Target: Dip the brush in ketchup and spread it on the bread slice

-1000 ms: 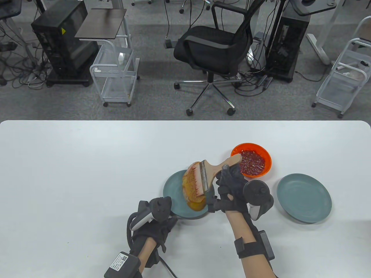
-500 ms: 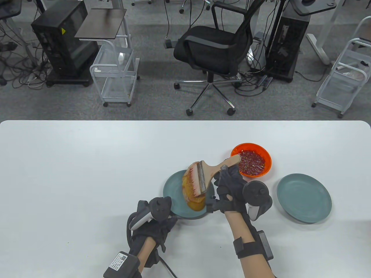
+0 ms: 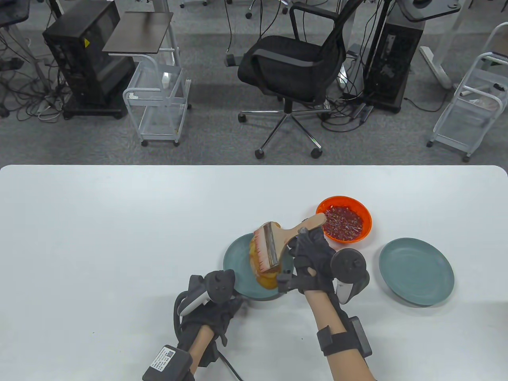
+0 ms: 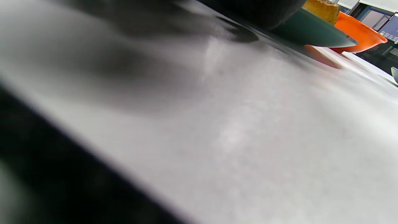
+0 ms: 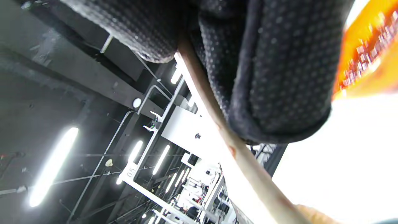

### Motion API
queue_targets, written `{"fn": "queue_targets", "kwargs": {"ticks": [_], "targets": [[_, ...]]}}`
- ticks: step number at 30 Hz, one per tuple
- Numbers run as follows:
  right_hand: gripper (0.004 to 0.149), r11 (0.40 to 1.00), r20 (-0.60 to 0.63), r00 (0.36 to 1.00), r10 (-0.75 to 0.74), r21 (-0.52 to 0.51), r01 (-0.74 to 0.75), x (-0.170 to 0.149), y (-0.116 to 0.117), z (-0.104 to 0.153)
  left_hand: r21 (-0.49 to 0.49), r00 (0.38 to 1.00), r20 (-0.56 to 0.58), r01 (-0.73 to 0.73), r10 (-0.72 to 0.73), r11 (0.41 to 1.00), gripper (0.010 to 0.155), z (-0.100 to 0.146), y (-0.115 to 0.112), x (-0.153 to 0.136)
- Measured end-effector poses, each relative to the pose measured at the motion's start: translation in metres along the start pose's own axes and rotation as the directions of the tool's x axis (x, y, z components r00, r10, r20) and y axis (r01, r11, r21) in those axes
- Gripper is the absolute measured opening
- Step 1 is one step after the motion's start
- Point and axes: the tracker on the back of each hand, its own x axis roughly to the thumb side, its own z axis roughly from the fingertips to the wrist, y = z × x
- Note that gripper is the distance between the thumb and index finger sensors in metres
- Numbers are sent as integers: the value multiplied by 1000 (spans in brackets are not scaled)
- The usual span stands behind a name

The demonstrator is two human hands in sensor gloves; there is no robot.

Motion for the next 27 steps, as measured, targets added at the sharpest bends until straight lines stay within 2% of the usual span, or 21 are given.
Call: {"fn": "queue_targets", "kwargs": {"ticks": [3, 5, 7, 12, 16, 18, 22, 24, 27], "targets": [[52, 990, 92, 988, 124, -79, -117, 3, -15, -6, -4, 1000, 4, -12, 12, 1000, 69, 0, 1, -1], [52, 983, 122, 980, 156, -112, -142, 5, -21, -8, -5, 1000, 5, -15, 15, 1000, 69, 0, 1, -1], [52, 988, 107, 986, 126, -105, -115, 4, -20, -8, -6, 1000, 5, -14, 14, 1000, 69, 0, 1, -1], [52, 995, -63, 993, -102, -13, 101, -6, 3, 0, -9, 1000, 8, -16, 16, 1000, 70, 0, 1, -1], [52, 999, -63, 997, -46, 1, 46, -10, 6, 3, -10, 1000, 9, -14, 14, 1000, 70, -1, 1, 0], [52, 999, -42, 998, -42, -12, 41, -10, 1, -1, -11, 1000, 9, -13, 13, 1000, 70, -1, 0, 0], [52, 989, 80, 992, 99, -114, -90, -3, -23, -9, -11, 1000, 8, -13, 13, 1000, 70, -1, 0, 0], [52, 985, 76, 994, 80, -156, -67, -1, -25, -6, -12, 1000, 8, -11, 11, 1000, 70, -1, 1, 0], [53, 994, -29, 997, -64, -92, 62, -5, -11, -1, -12, 1000, 9, -12, 12, 1000, 70, -1, 1, 0]]}}
